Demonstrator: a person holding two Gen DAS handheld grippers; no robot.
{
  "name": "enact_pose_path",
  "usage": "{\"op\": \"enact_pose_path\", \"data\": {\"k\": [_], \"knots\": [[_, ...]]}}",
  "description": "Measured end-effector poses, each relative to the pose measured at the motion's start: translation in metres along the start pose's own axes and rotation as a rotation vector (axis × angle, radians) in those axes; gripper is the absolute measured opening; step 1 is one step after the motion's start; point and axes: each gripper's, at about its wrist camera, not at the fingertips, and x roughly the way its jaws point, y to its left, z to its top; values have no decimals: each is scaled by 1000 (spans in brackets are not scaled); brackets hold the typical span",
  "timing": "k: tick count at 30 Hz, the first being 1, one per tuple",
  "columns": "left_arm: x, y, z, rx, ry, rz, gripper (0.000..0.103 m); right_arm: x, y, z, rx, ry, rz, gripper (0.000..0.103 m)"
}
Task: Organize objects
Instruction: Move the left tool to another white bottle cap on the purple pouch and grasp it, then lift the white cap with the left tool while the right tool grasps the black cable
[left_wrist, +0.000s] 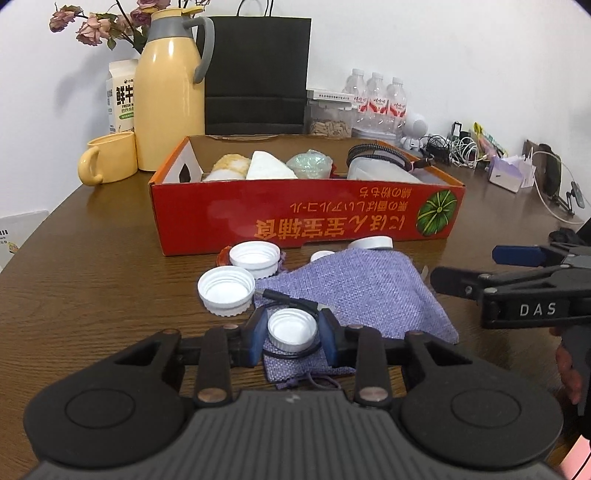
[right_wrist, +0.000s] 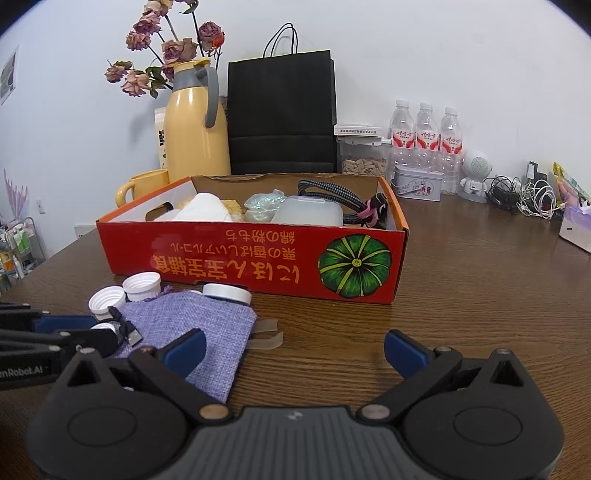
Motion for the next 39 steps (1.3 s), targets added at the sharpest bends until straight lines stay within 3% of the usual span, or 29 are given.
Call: {"op": "enact_pose_path", "data": {"k": [11,17,30,32,36,39], "knots": [[-21,8,1,-22,-67,5,29,-1,1,0,-5,-5,6,101],[-42,24,3,-38,-115,48,29,-12,20,-1,-84,-84,65,101],[-58,62,-8,-92,-123,119,29,-1,80,7,-167,-56,220,96],[-62,65,-11,-98,-128,119,29,2,85,7,-183,-39,230,93],[-65,71,-12,-108,-138,115,29,11,92,9,-209,0,240,76],[-65,72,-13,-109,-139,109,29,17,95,9,-231,17,240,71]]}}
